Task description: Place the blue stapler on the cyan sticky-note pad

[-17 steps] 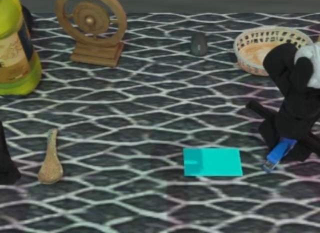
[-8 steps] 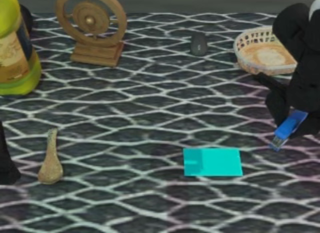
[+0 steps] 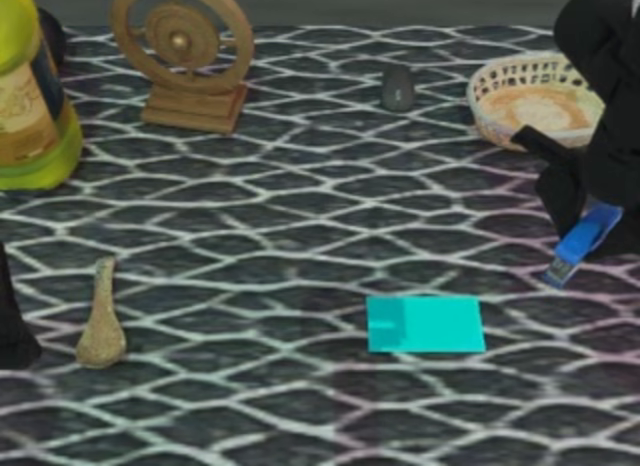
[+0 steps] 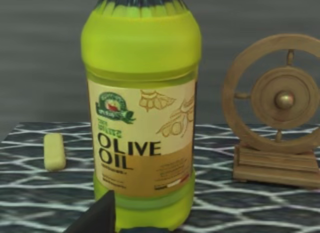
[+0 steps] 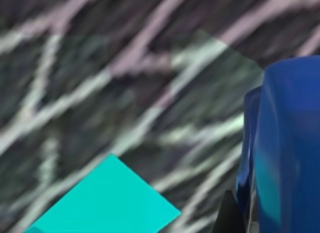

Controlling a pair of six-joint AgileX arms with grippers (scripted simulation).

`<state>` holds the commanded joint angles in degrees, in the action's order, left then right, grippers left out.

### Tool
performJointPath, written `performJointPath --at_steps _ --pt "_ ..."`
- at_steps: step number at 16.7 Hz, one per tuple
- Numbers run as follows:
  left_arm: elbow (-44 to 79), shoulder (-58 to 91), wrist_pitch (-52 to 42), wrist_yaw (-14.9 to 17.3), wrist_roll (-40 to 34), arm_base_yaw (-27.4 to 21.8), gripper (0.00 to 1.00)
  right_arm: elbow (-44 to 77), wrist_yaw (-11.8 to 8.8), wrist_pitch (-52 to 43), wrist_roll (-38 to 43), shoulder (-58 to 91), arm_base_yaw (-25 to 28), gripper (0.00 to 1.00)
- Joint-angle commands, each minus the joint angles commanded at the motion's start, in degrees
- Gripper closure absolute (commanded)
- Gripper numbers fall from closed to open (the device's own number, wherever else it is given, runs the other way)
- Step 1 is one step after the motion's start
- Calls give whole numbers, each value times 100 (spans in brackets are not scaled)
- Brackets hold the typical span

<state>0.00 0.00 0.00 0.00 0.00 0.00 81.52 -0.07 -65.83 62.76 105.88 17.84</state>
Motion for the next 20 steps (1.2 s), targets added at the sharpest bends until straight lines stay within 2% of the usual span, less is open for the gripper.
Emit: performJointPath --at_steps 4,8,20 --pt "0 0 0 0 0 0 0 191 8 -43 -827 120 171 100" --pt "0 0 0 0 0 0 0 446 20 -134 -2421 331 455 100" --pt "0 0 0 0 0 0 0 946 36 -361 -9503 854 1571 100"
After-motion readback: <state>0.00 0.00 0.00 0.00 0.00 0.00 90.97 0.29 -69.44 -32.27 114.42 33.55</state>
